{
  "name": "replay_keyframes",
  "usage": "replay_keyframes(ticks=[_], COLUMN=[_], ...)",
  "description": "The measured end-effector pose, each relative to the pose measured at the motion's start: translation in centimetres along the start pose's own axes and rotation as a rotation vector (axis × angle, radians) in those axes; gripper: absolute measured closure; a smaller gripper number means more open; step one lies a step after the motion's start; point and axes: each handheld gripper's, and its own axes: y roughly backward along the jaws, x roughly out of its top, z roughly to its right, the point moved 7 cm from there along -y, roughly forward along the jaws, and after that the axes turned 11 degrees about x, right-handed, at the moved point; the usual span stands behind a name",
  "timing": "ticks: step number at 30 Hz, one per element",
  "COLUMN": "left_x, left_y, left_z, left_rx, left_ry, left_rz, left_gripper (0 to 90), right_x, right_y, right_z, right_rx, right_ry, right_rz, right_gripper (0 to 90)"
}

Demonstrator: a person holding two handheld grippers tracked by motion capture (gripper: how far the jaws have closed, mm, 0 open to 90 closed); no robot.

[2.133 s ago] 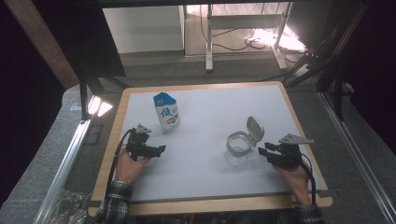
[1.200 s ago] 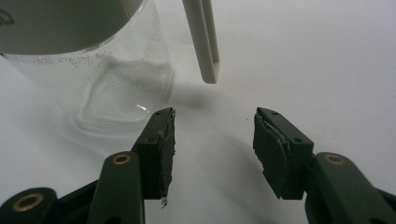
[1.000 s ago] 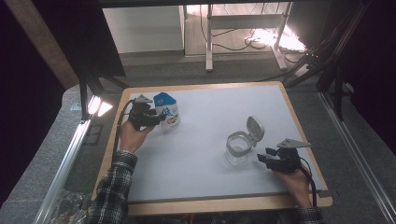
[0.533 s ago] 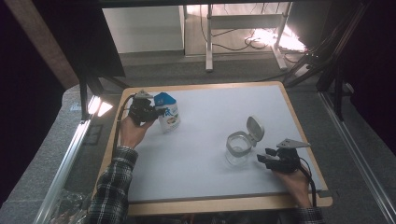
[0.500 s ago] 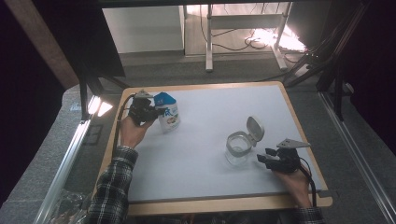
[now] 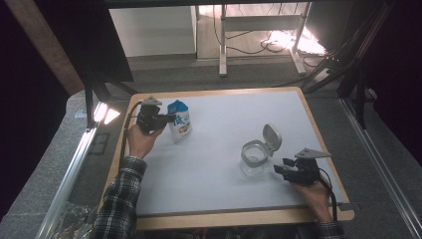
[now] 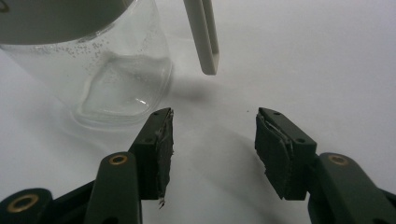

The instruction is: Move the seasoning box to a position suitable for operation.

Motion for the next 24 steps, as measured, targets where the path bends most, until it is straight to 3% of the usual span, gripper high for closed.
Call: replay_keyframes(ticks=[3, 8, 15, 24], left_x=[0.1, 0.3, 0.6, 0.3], left_y=[0.1, 0.1, 0.5, 2.3], left_z=[0.3, 1.2, 2.0, 3.9], left_rx=[-0.003, 0.033, 0.030, -0.035], left_ry=[-0.011, -0.063, -0.084, -0.088], left_rz=[0.006, 0.017, 0.005, 0.009], left_gripper=[89.7, 90.0, 90.0, 90.0], right_x=[-0.1, -0.2, -0.4, -0.4], right_y=[0.0, 0.3, 0.5, 0.7], right_z=[0.0, -0.3, -0.5, -1.4], right_rx=[-0.001, -0.001, 0.010, -0.006], right_ry=[-0.001, -0.002, -0.013, 0.022], right_rz=[0.000, 0.006, 0.019, 0.025], right_gripper=[47.0, 46.9, 46.9, 43.8])
